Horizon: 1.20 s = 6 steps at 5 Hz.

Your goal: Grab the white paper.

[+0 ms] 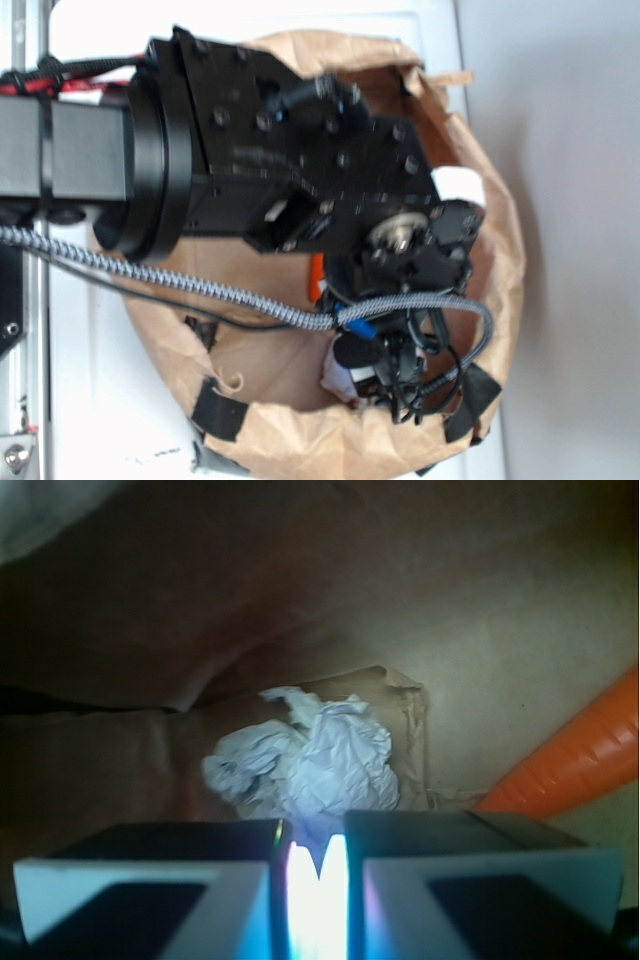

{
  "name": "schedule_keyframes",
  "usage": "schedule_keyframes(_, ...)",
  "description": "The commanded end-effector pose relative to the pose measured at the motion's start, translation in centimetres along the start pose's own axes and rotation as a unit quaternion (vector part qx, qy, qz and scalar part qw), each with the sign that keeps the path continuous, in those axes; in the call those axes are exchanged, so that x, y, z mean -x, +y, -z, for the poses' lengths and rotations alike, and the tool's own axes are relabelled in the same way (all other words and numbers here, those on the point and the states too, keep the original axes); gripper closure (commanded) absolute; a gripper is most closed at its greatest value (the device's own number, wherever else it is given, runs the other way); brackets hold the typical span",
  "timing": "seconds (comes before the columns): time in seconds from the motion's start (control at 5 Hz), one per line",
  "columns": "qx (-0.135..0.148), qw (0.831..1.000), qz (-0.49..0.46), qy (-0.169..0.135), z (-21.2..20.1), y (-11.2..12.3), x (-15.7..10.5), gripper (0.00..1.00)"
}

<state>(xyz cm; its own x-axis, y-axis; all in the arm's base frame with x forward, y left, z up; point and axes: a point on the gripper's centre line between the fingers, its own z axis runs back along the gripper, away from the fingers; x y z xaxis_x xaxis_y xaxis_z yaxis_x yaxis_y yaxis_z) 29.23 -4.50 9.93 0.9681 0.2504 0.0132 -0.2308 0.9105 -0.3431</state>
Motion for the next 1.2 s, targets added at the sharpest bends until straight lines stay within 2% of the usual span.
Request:
schedule_keyframes(0.0,0.009,0.999,0.002,-0.039,-2.2,0.7,-1.5,0.84)
schedule_keyframes(0.2,0.001,0.999,-0.021,-0.041,-0.8,0.6,-1.8,0.0)
schedule_keyframes(0.6,-0.008,0.998,-0.046,-0.05,2.4,0.5,-0.9,0.0)
schedule_keyframes(1.0,-0.036,0.997,-0.04,-0.055,4.9,0.3,-0.7,0.0)
